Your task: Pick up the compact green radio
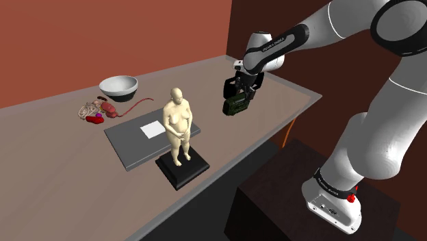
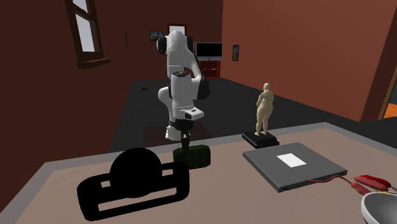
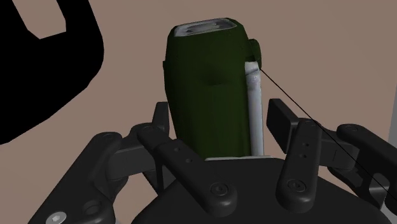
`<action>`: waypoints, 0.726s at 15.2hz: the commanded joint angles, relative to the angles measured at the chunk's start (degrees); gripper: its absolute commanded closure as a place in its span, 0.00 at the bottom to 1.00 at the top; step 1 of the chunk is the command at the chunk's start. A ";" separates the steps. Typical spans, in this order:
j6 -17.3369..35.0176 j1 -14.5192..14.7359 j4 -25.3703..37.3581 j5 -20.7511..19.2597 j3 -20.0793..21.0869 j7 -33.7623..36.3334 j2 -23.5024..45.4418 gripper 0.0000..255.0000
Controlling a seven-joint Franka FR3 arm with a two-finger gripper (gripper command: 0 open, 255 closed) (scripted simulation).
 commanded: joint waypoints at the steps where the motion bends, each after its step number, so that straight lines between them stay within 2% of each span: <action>1: 0.00 -0.03 -0.06 0.03 -0.03 -0.03 0.11 1.00; 11: -7.56 0.07 3.32 -2.89 0.05 2.20 -4.54 1.00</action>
